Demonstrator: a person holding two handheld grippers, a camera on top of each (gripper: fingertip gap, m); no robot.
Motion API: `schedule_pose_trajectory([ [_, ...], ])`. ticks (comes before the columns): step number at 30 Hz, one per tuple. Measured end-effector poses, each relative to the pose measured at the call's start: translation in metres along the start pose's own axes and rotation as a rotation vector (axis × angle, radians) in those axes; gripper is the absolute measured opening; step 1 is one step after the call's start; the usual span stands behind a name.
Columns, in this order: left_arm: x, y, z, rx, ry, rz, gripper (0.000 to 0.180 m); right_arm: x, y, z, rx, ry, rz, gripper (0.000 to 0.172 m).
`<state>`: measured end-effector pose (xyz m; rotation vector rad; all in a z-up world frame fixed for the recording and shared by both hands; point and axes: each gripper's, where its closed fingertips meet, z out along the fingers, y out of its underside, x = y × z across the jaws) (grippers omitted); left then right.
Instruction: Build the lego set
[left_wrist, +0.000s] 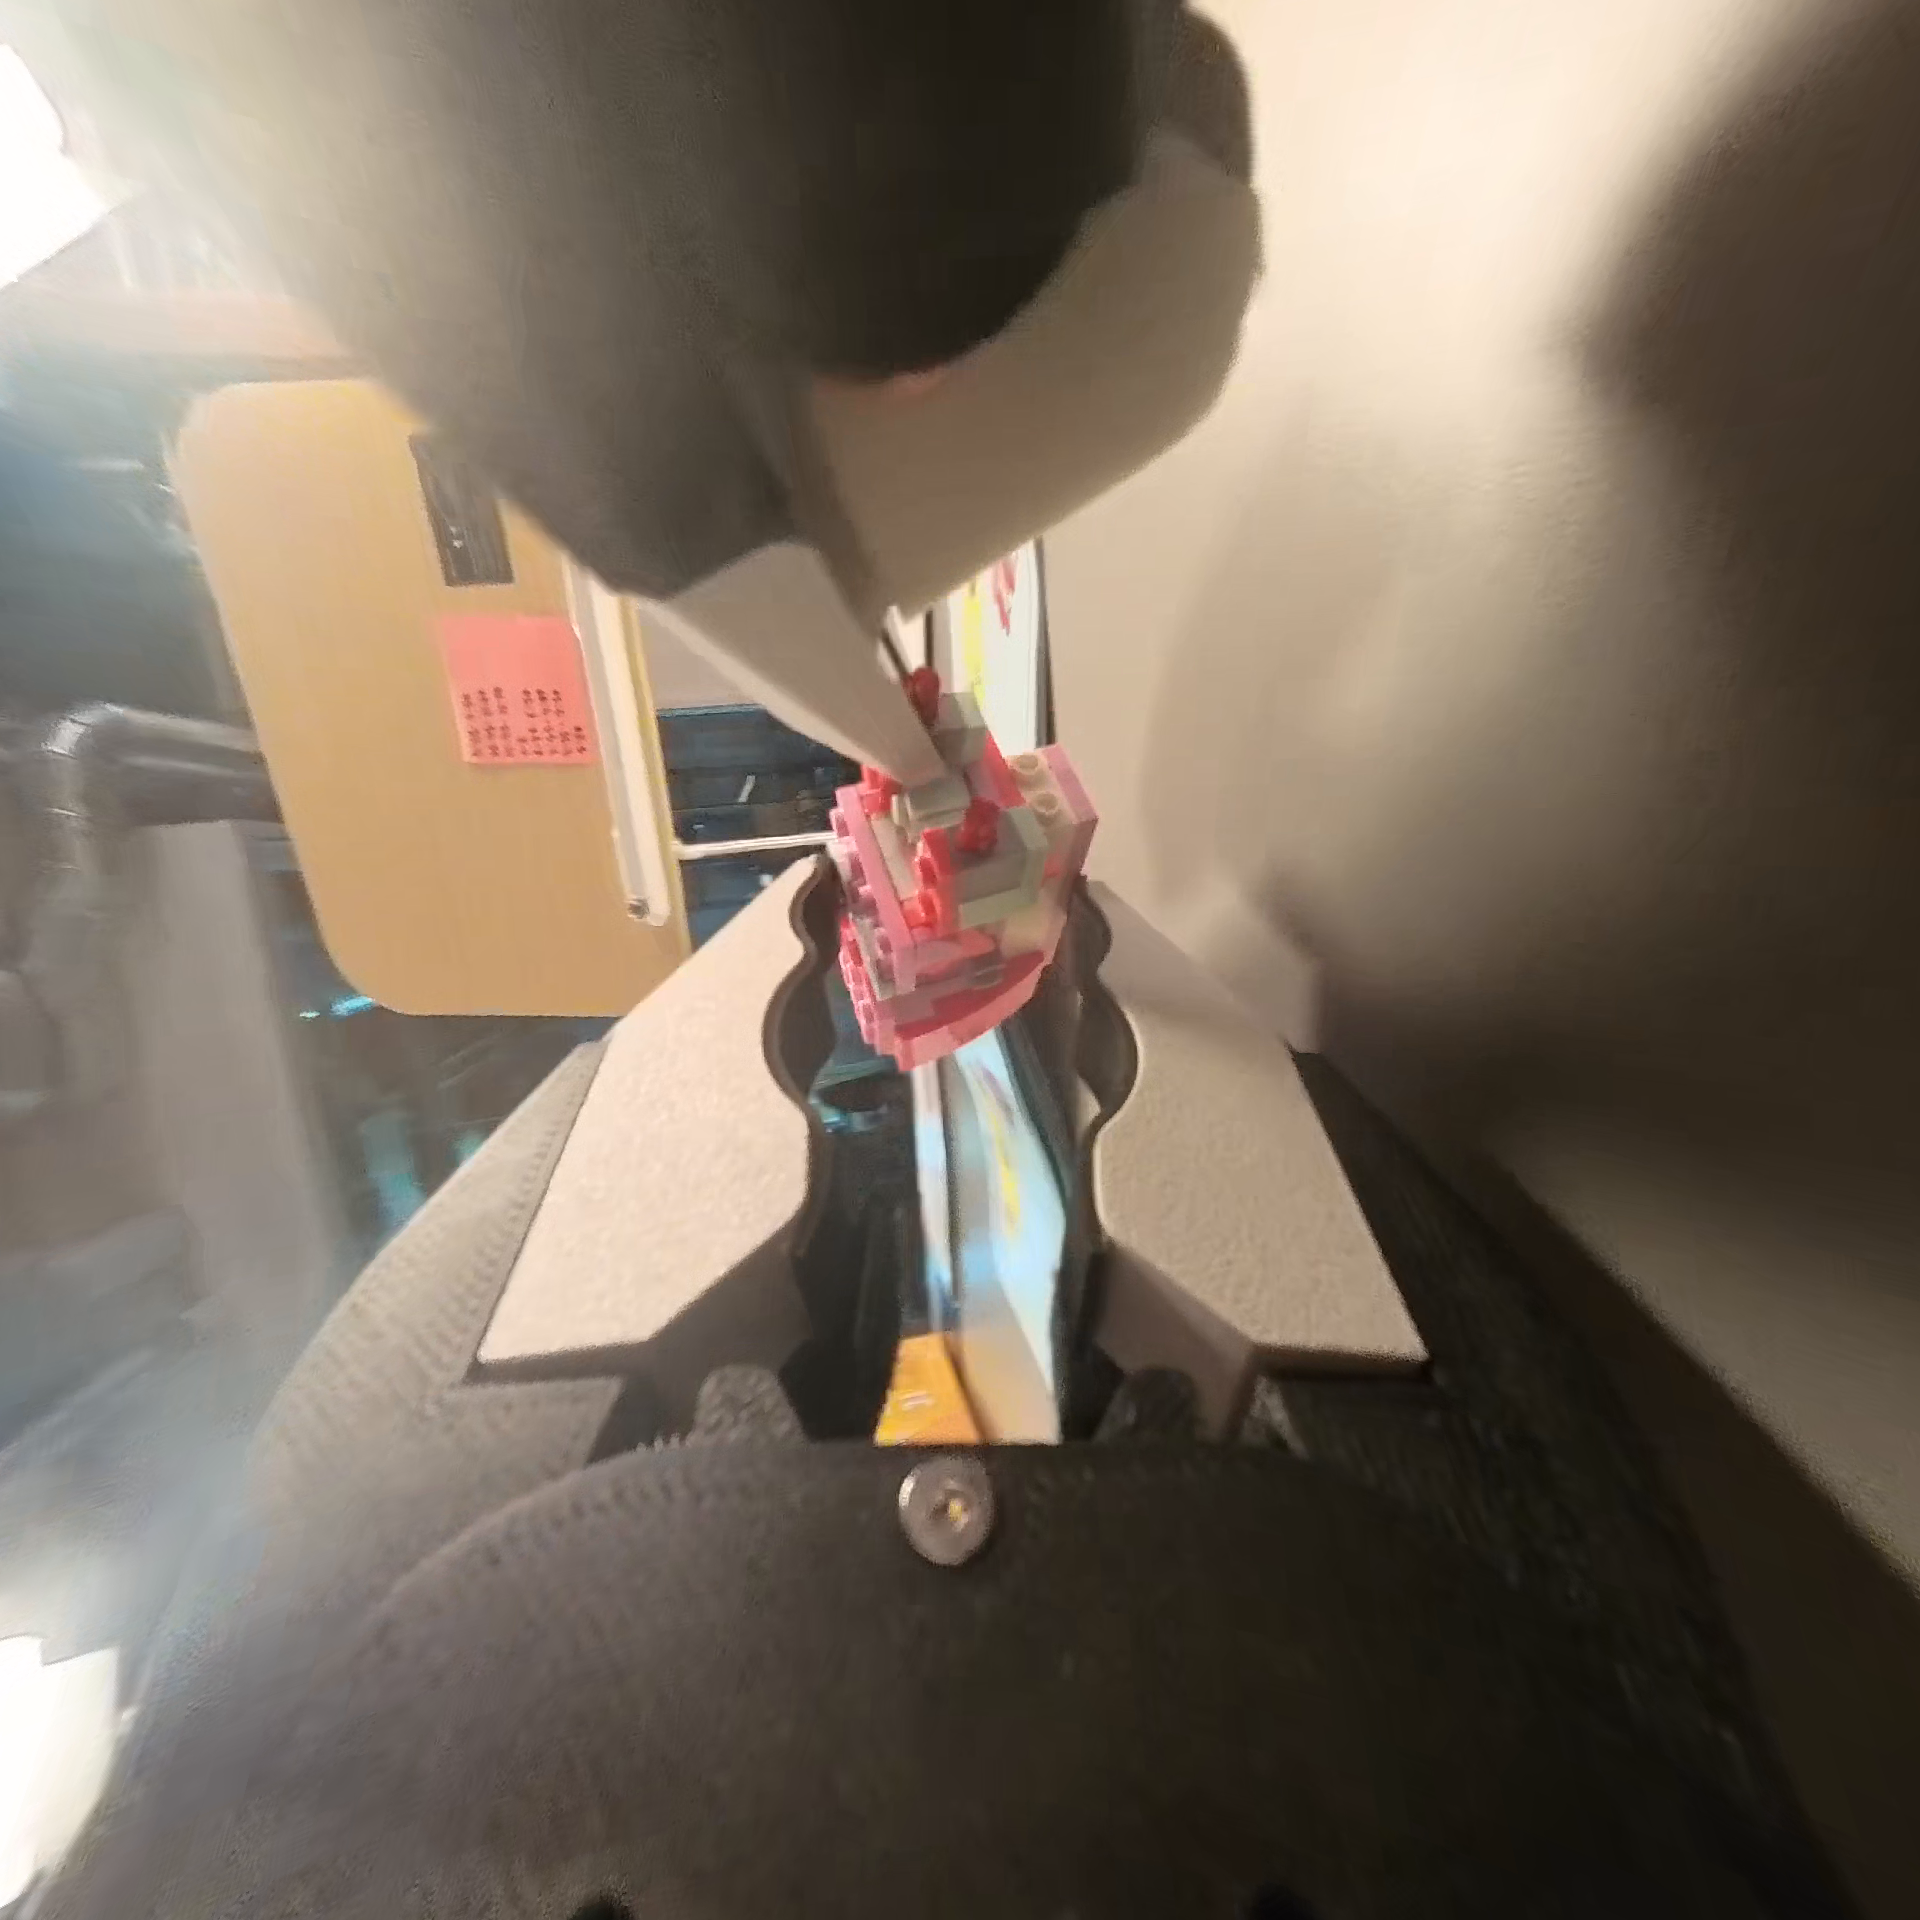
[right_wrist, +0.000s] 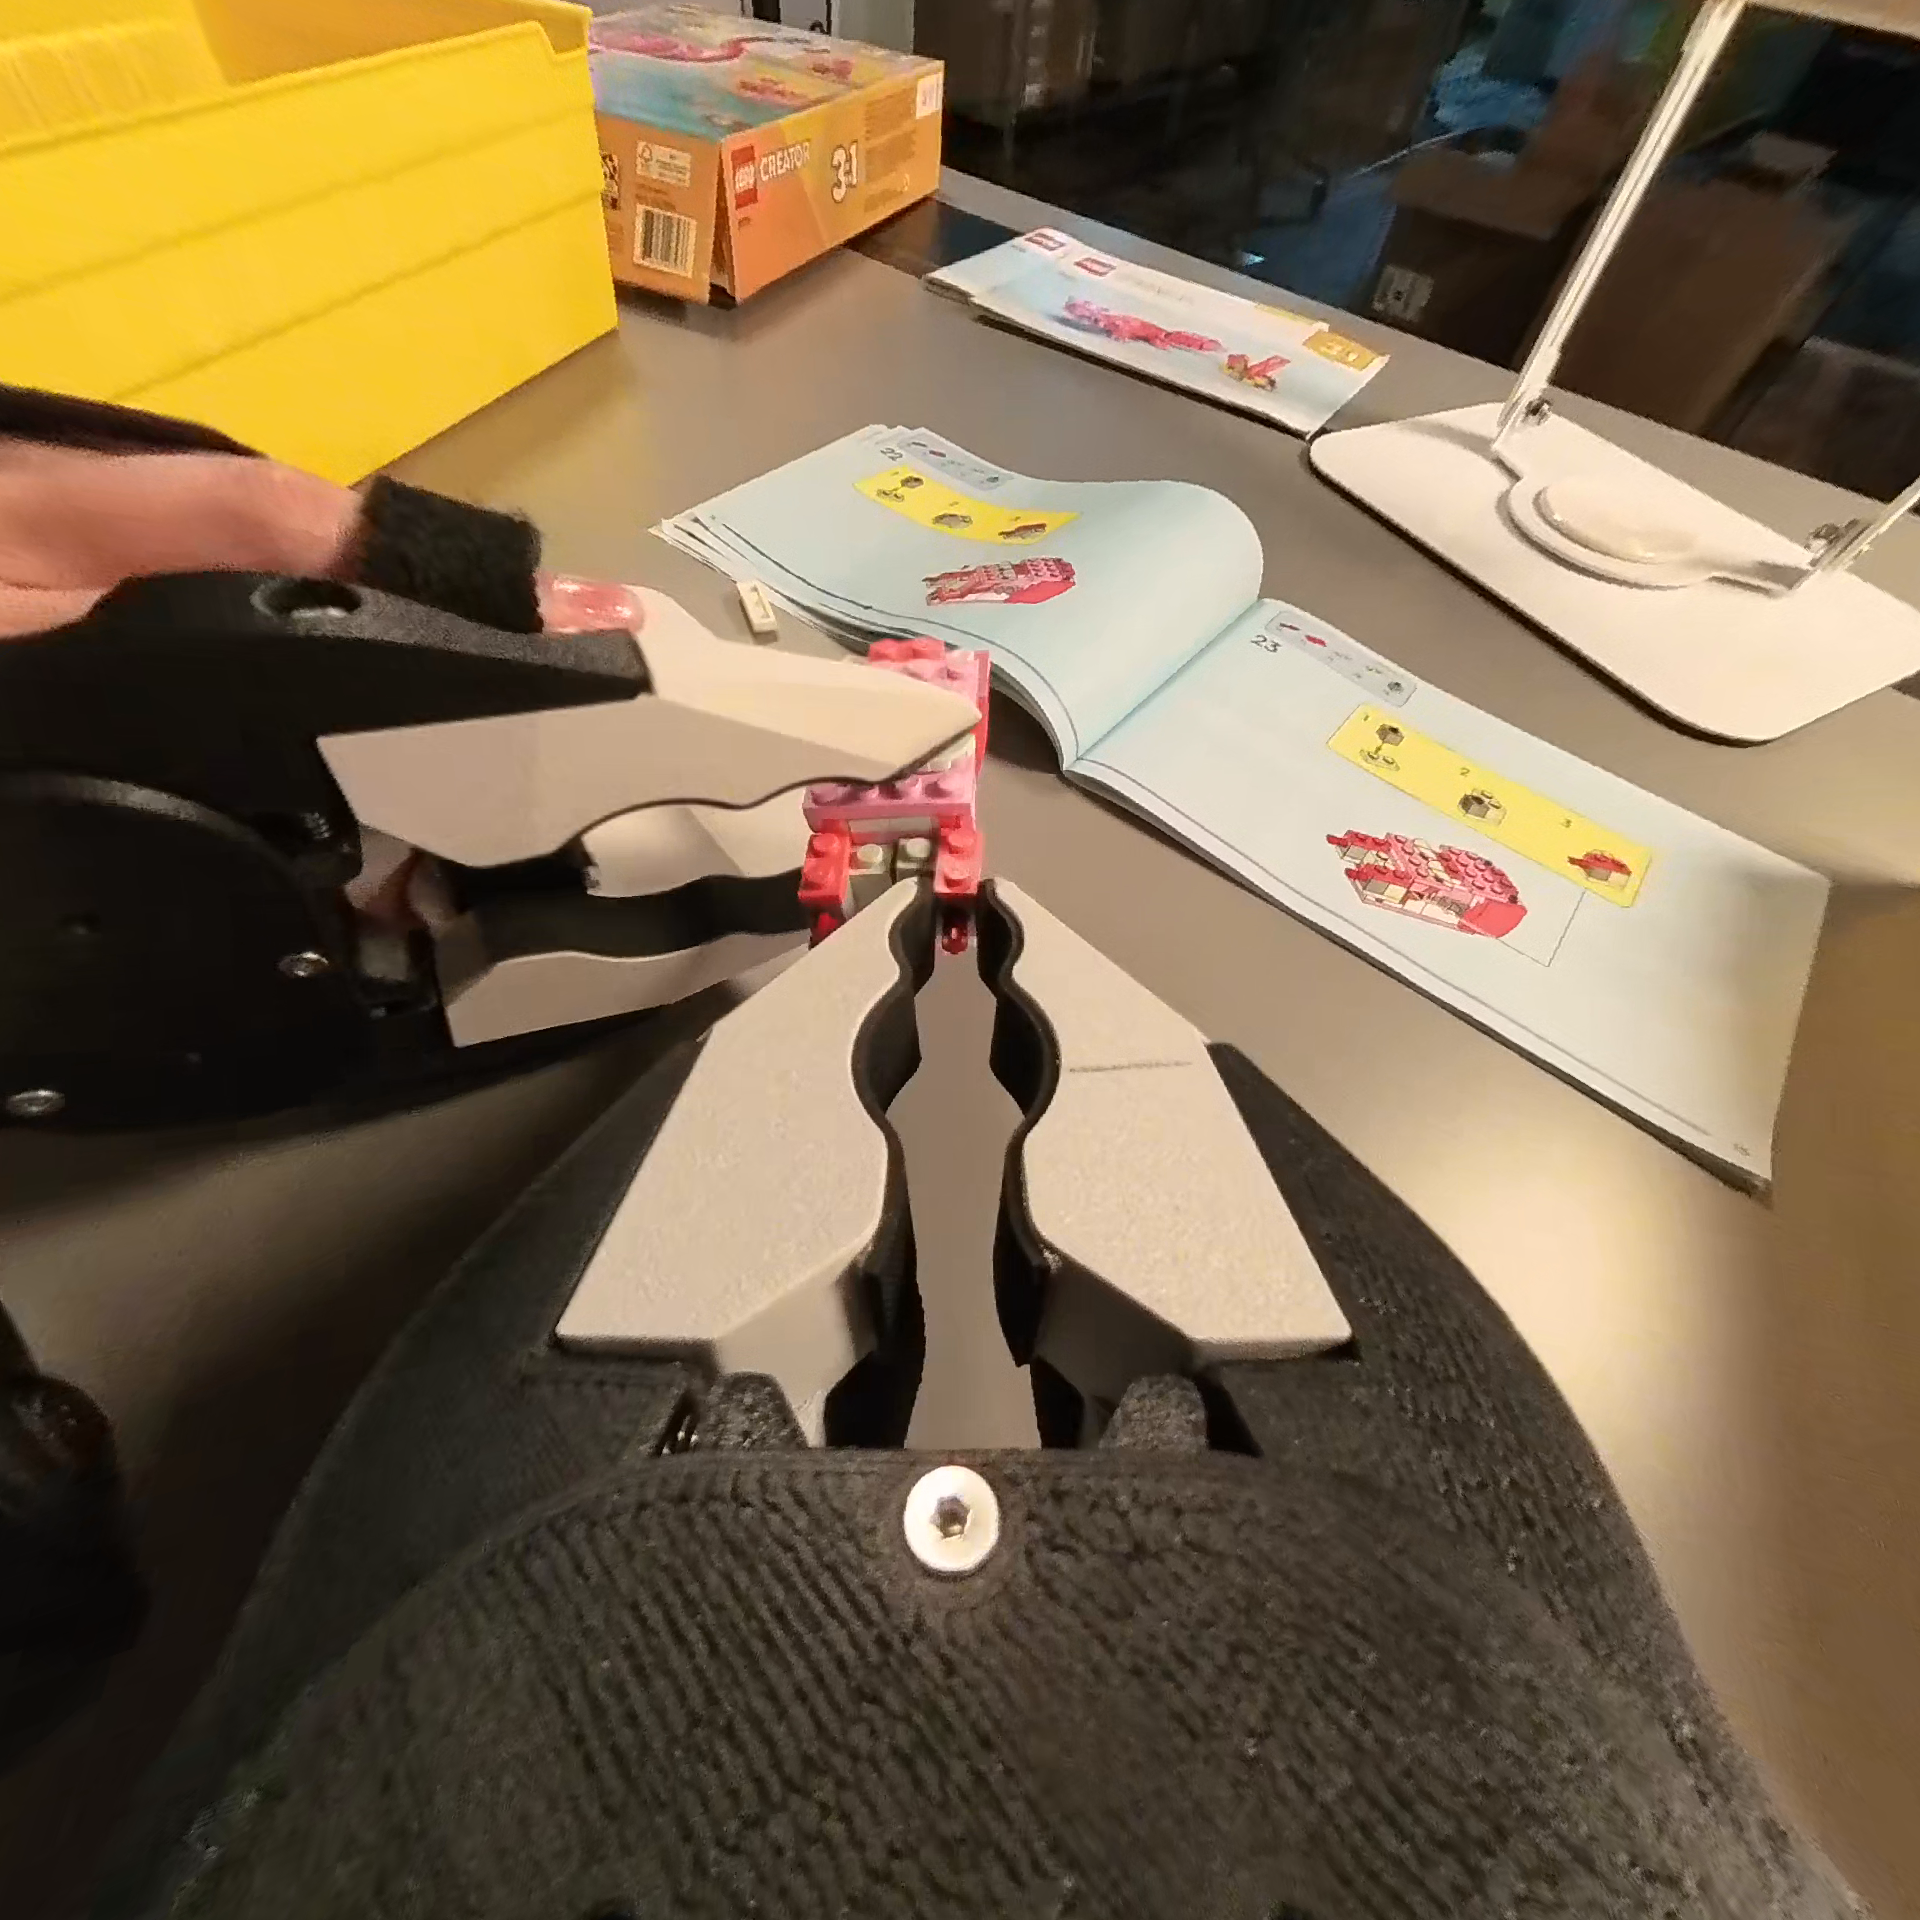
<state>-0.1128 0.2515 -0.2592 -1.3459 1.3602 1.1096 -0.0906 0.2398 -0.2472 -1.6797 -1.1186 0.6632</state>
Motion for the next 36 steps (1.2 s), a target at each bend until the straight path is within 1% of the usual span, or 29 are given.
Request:
schedule_pose_trajectory([
  [2, -0.002, 0.0, 0.0, -0.007, -0.009, 0.011, 0.043, 0.0, -0.001, 0.0, -0.001, 0.021, -0.03, 0.006],
  [5, -0.003, 0.001, 0.0, -0.014, -0.011, 0.008, 0.043, -0.001, -0.002, 0.0, -0.014, 0.089, -0.161, 0.006],
  [7, -0.003, 0.002, 0.0, -0.019, -0.009, 0.009, 0.043, -0.002, -0.002, 0.001, -0.024, 0.114, -0.207, 0.006],
  [12, -0.004, 0.001, 0.0, -0.017, -0.002, -0.006, 0.043, -0.001, -0.001, 0.0, -0.009, 0.069, -0.116, 0.006],
  [16, -0.005, 0.002, 0.0, -0.012, 0.008, -0.048, 0.043, -0.002, -0.004, 0.0, -0.002, 0.119, -0.206, 0.006],
  [20, -0.004, 0.002, -0.001, -0.005, 0.02, -0.059, 0.043, -0.002, -0.003, 0.001, 0.019, 0.056, -0.099, 0.006],
  [25, -0.002, 0.004, 0.001, -0.007, 0.028, -0.043, 0.043, -0.002, -0.002, 0.004, 0.035, 0.079, -0.116, 0.006],
  [28, -0.004, 0.003, 0.0, -0.001, 0.032, -0.075, 0.044, -0.001, -0.004, 0.003, 0.049, 0.071, -0.089, 0.008],
  [31, -0.006, 0.004, -0.001, 0.014, 0.037, -0.103, 0.044, 0.001, -0.009, 0.002, 0.089, 0.068, -0.065, 0.031],
  [33, -0.005, 0.005, -0.001, 0.026, 0.058, -0.14, 0.044, -0.001, -0.018, -0.003, 0.157, 0.039, -0.087, 0.041],
  [34, -0.004, 0.006, -0.001, 0.04, 0.078, -0.171, 0.044, -0.003, -0.024, -0.007, 0.196, 0.022, -0.133, 0.048],
  [36, -0.005, 0.008, -0.003, 0.073, 0.122, -0.235, 0.044, -0.008, -0.031, -0.019, 0.27, -0.004, -0.284, 0.058],
])
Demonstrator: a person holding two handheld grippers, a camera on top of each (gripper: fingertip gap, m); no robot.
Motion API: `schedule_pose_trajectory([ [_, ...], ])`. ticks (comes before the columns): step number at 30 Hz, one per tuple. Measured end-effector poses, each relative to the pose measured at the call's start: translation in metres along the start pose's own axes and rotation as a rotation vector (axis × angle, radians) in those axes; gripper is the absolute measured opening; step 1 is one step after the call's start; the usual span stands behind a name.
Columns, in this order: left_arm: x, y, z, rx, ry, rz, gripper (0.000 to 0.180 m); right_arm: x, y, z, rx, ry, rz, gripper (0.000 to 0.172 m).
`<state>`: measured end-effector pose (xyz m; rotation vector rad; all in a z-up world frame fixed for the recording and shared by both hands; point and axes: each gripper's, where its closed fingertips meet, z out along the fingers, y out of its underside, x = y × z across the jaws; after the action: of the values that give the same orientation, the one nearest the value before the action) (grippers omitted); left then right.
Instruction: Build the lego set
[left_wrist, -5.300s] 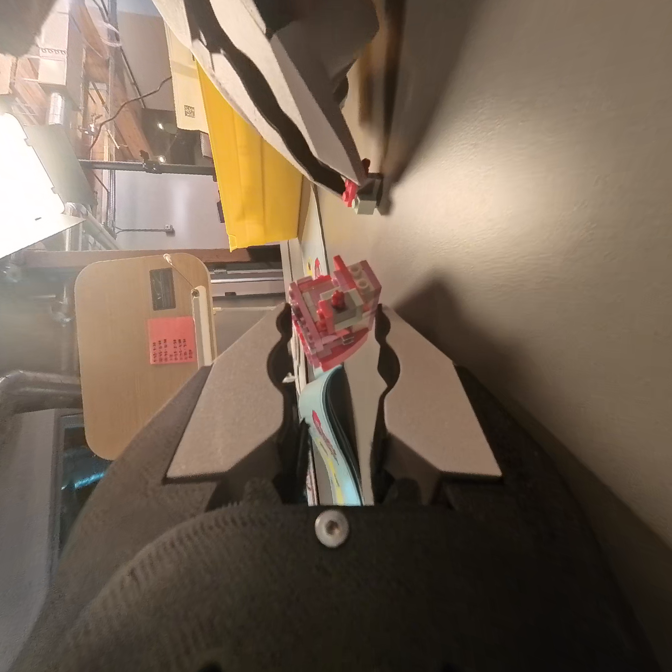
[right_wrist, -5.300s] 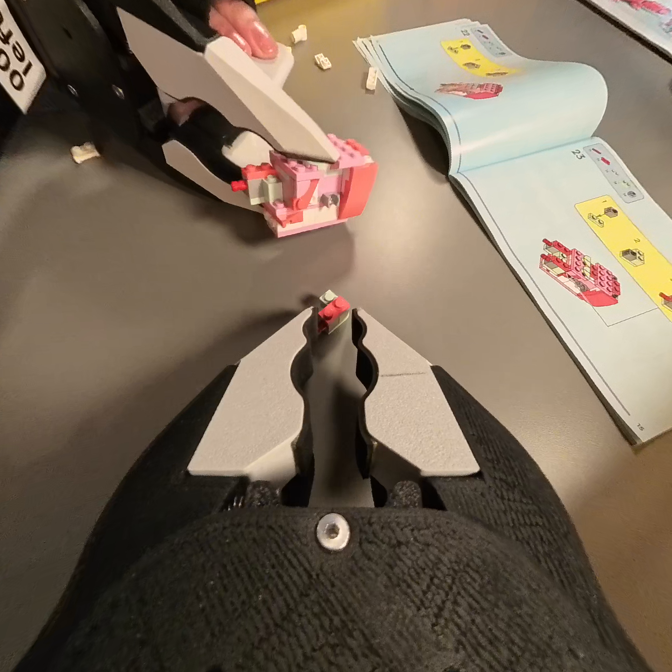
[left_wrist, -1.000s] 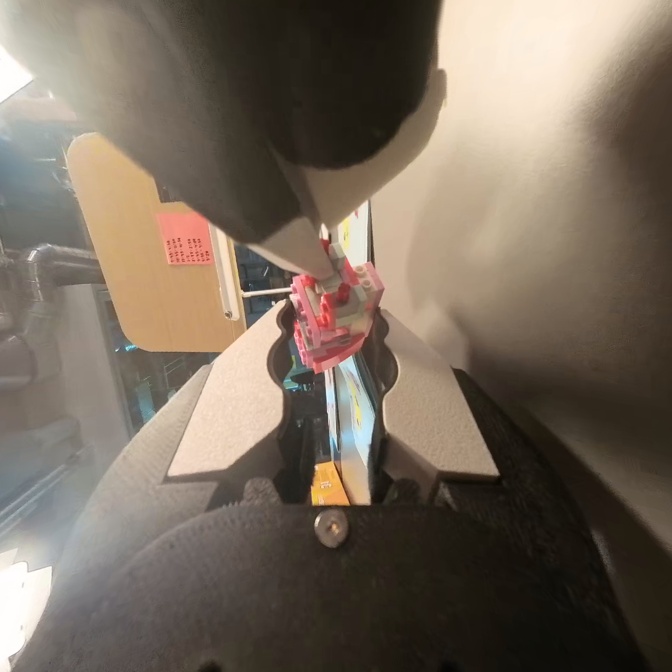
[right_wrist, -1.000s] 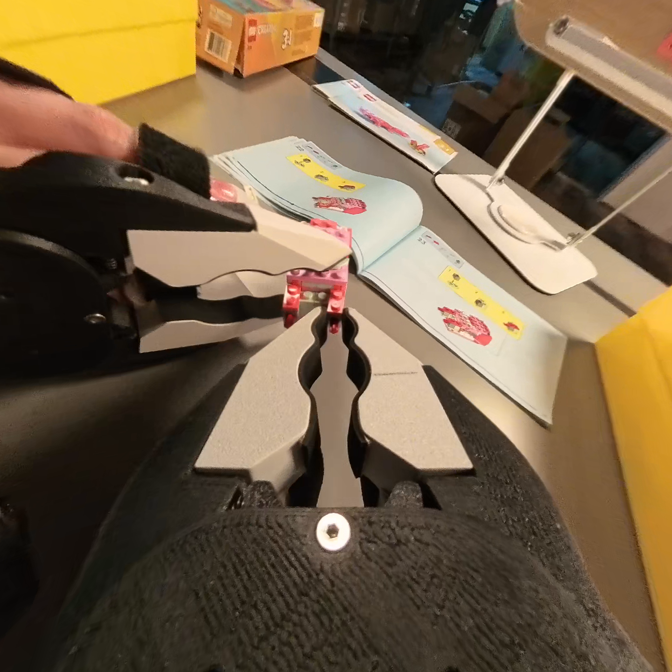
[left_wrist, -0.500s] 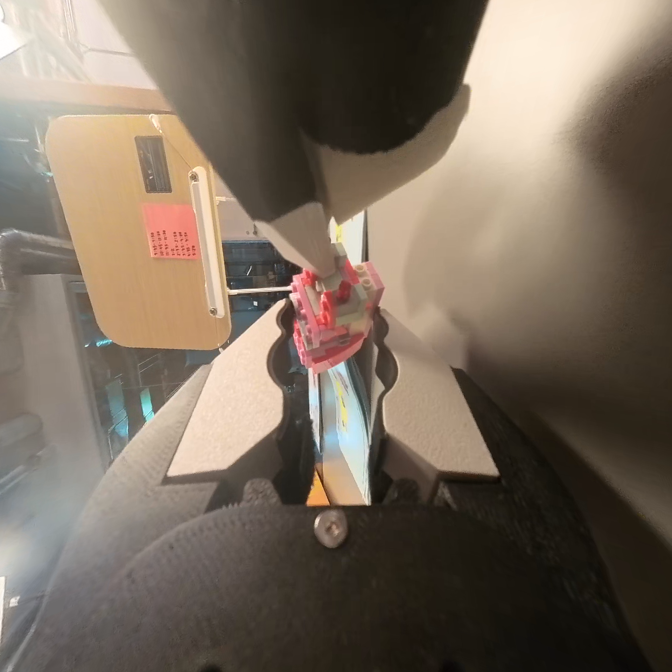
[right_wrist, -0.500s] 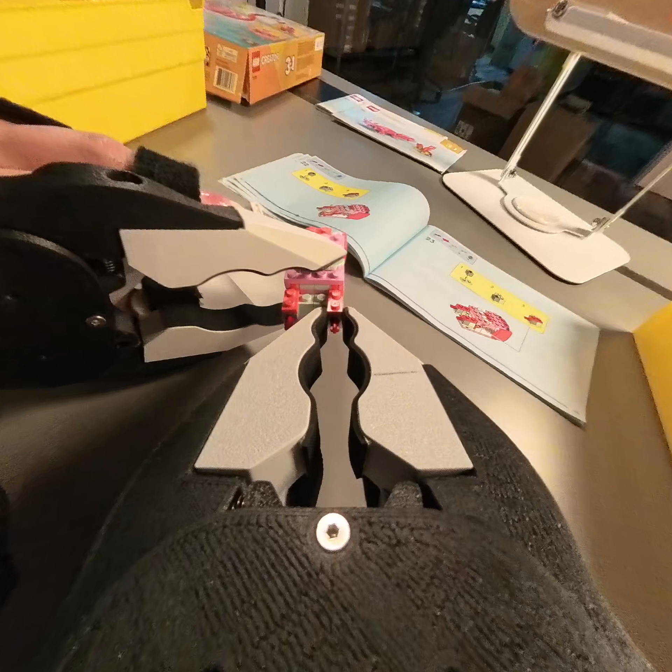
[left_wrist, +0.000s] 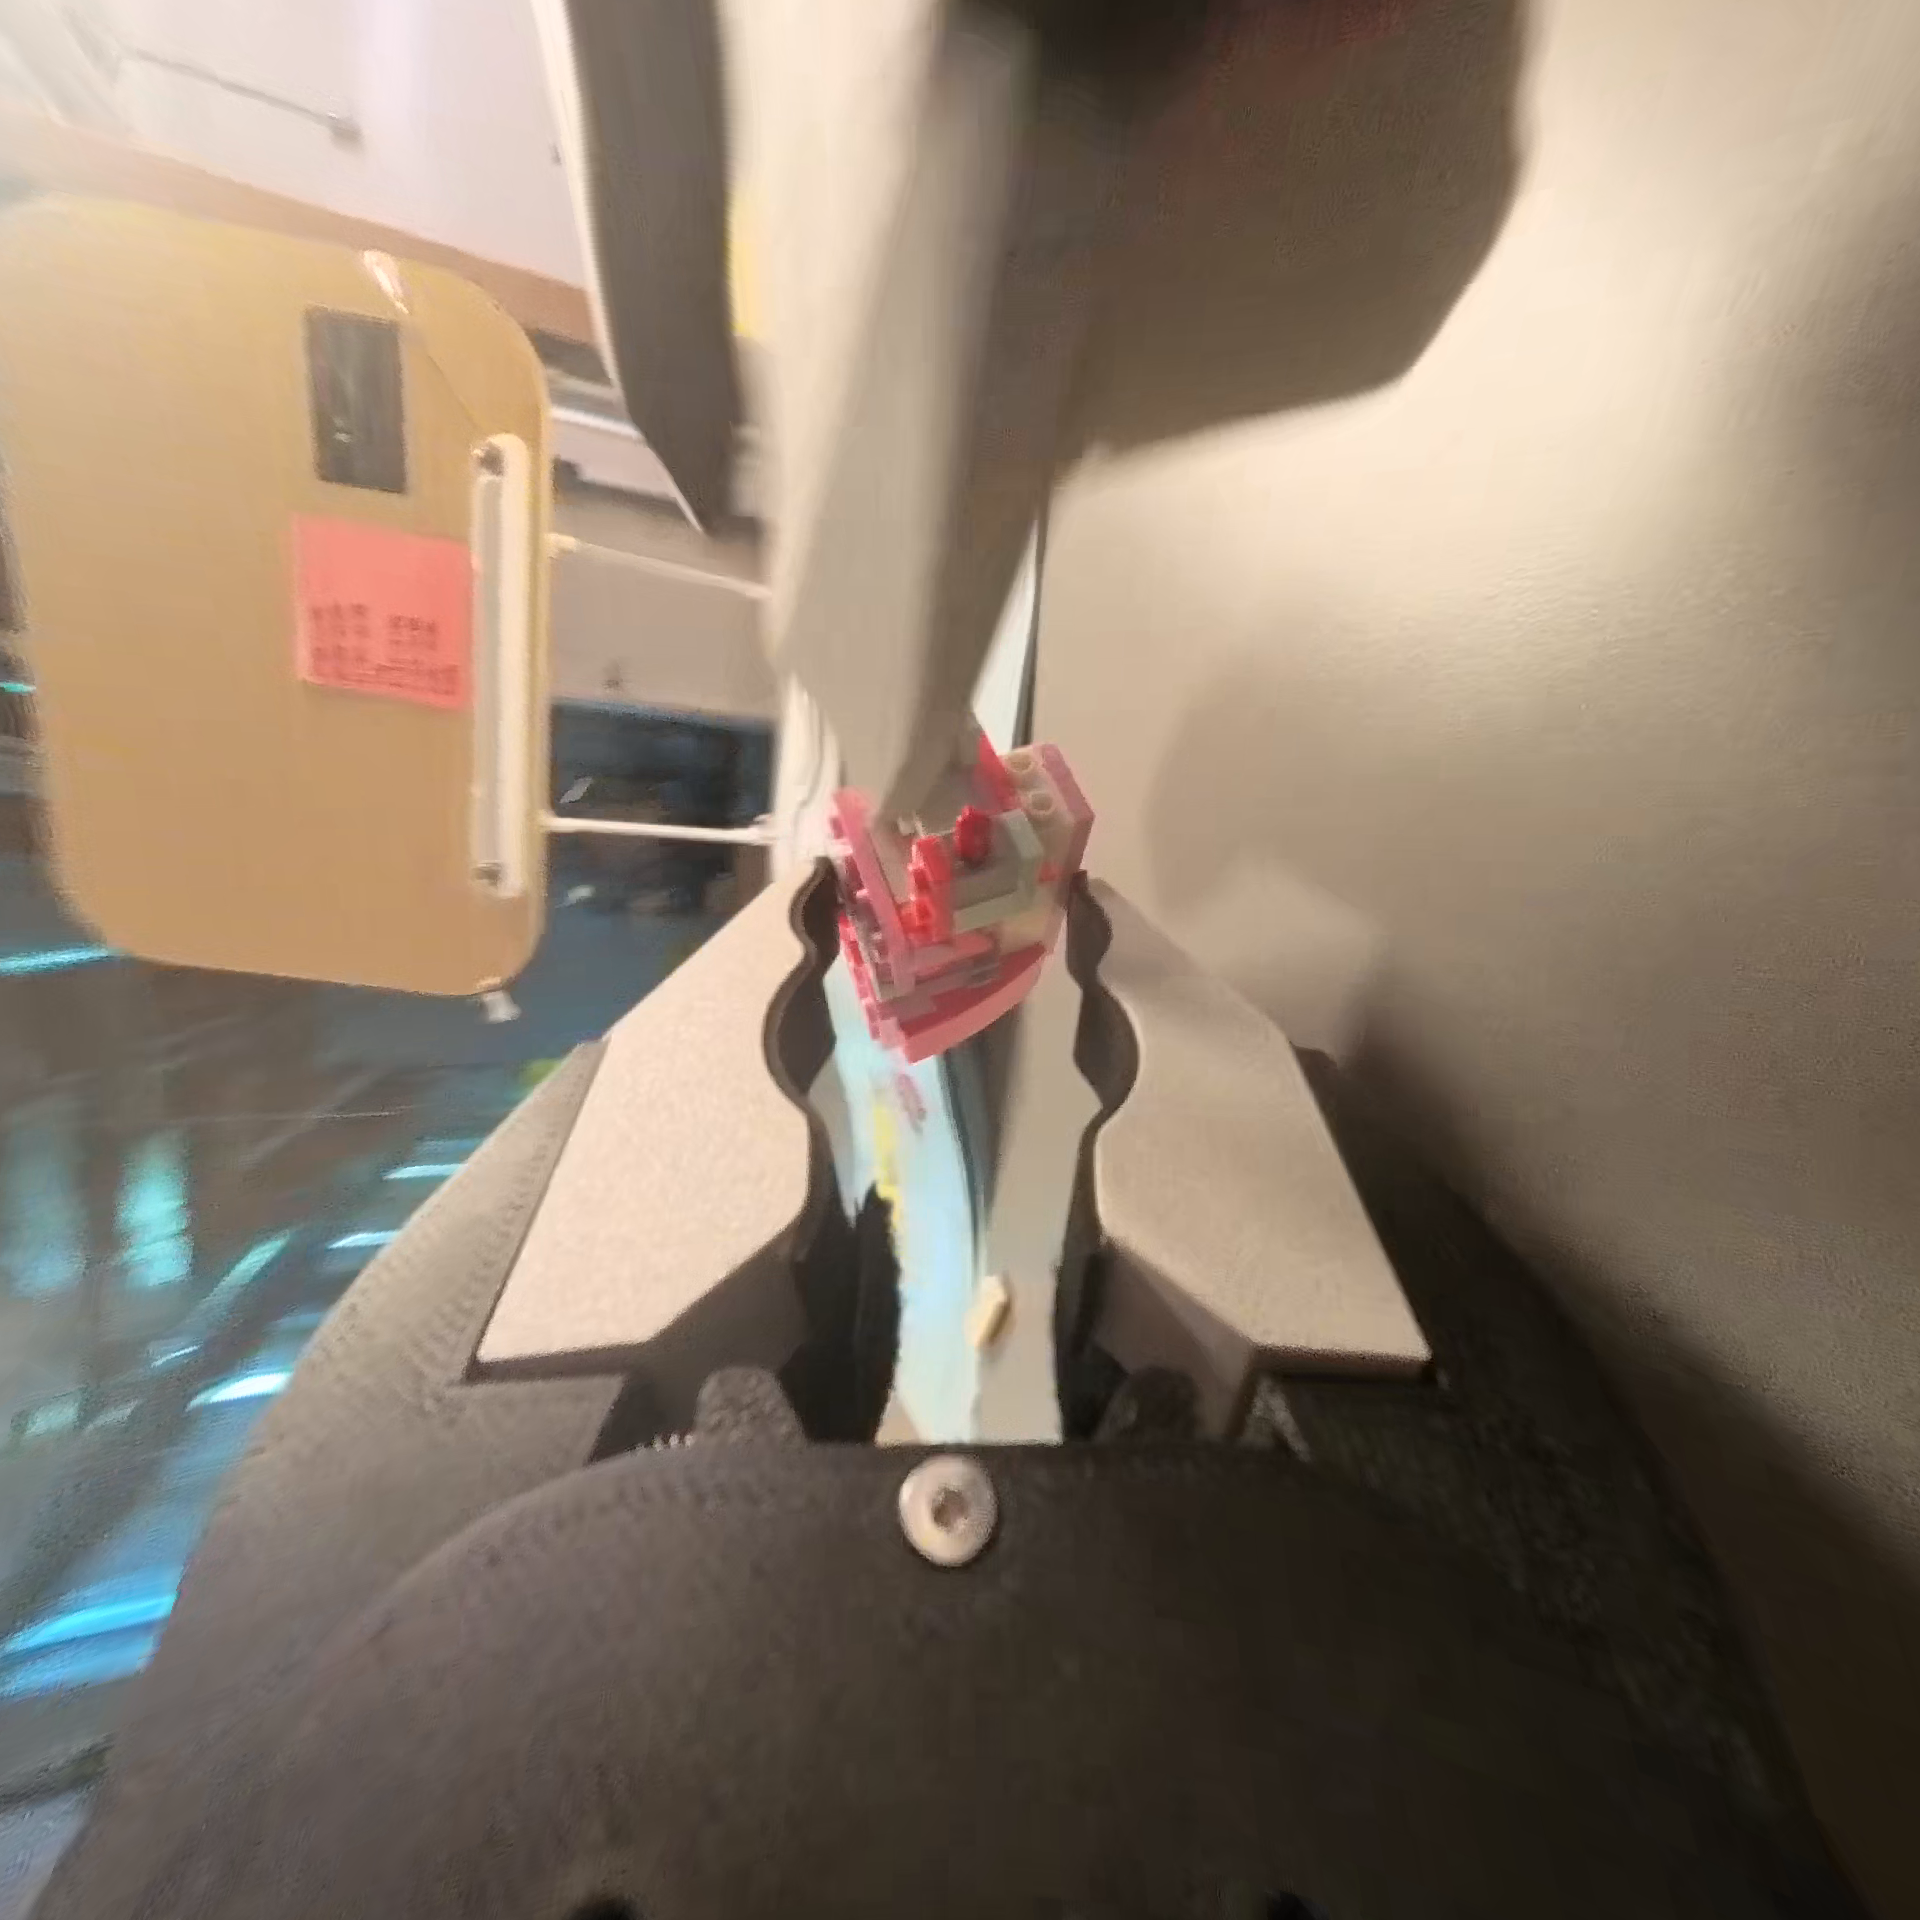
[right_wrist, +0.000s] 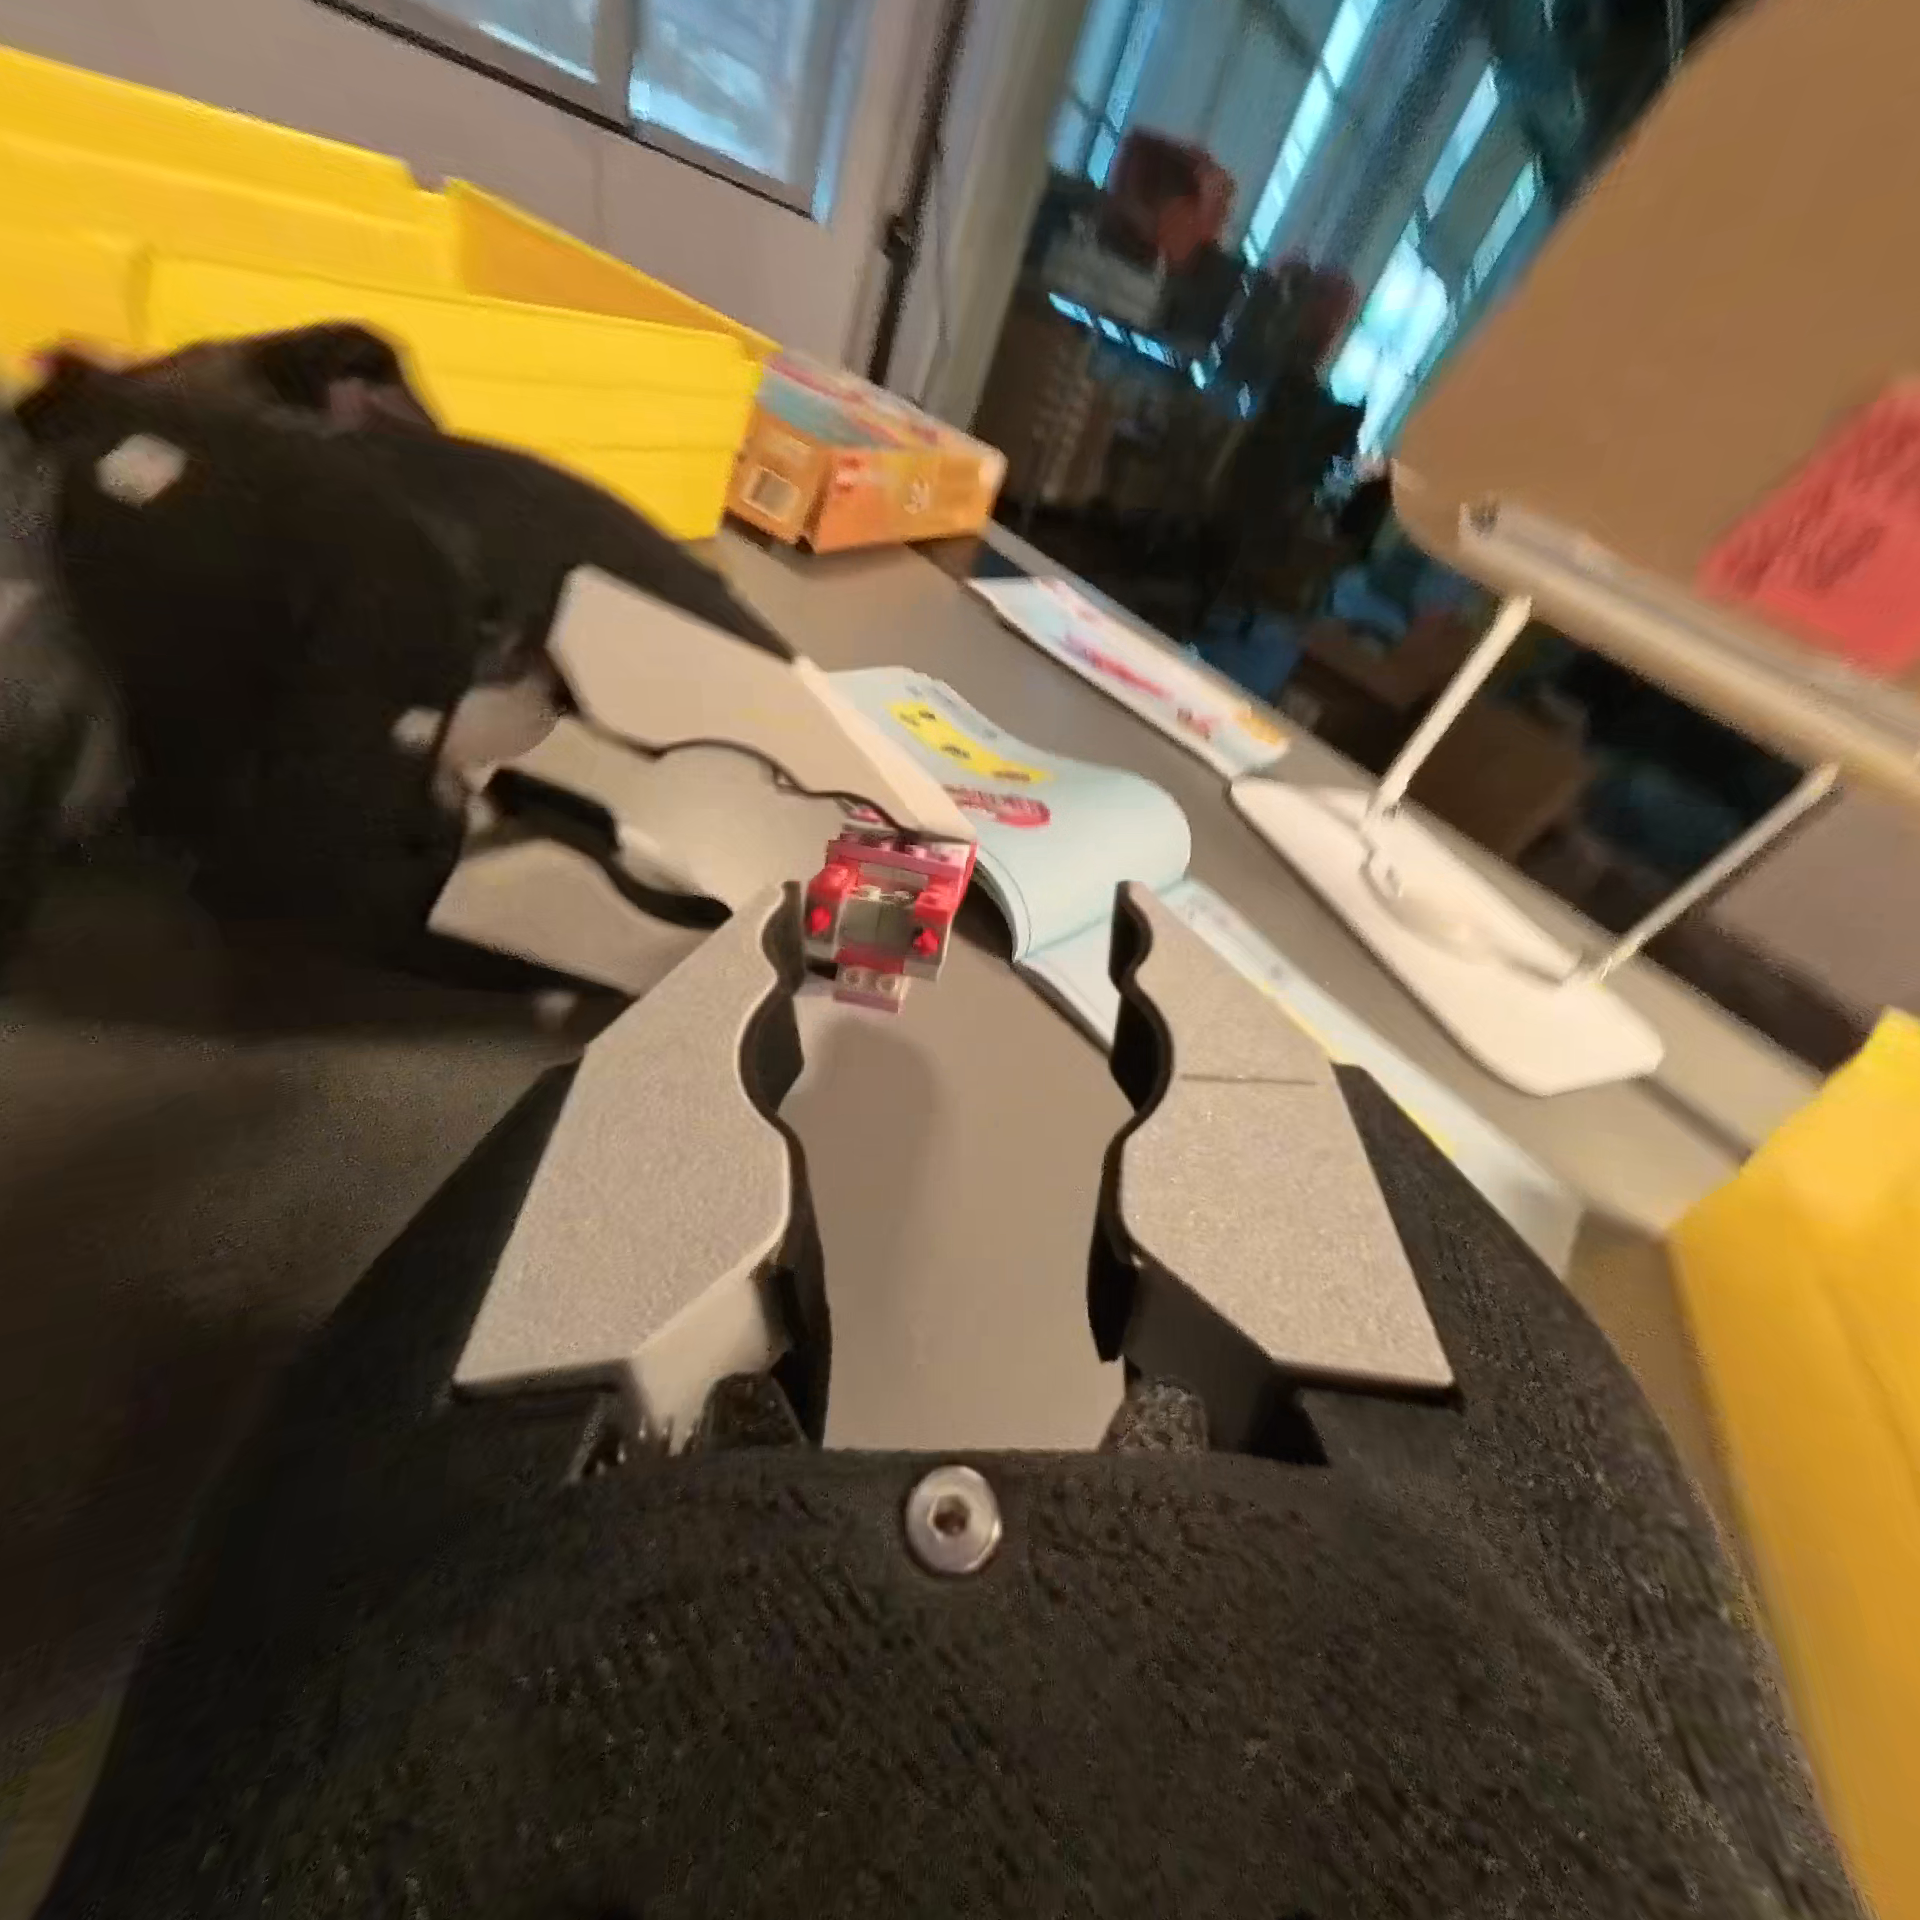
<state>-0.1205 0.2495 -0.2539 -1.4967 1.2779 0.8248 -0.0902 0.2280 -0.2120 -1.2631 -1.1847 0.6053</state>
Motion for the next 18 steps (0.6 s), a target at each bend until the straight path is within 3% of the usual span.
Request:
schedule_pose_trajectory([
  [3, 0.007, -0.002, -0.005, 0.096, 0.143, -0.102, 0.044, -0.022, -0.006, -0.015, 0.08, -0.102, -0.308, 0.063],
  [6, 0.017, -0.006, -0.014, 0.187, 0.283, -0.172, 0.044, -0.038, 0.004, -0.017, 0.049, -0.129, -0.612, 0.063],
  [9, 0.02, -0.009, -0.02, 0.226, 0.34, -0.196, 0.043, -0.053, 0.016, -0.009, -0.033, -0.198, -0.738, 0.062],
  [15, 0.018, -0.01, -0.023, 0.223, 0.311, -0.136, 0.044, -0.052, 0.029, 0.006, -0.19, -0.228, -0.979, 0.06],
  [18, 0.022, -0.009, -0.023, 0.21, 0.316, -0.108, 0.044, -0.048, 0.029, 0.009, -0.239, -0.243, -1.05, 0.048],
])
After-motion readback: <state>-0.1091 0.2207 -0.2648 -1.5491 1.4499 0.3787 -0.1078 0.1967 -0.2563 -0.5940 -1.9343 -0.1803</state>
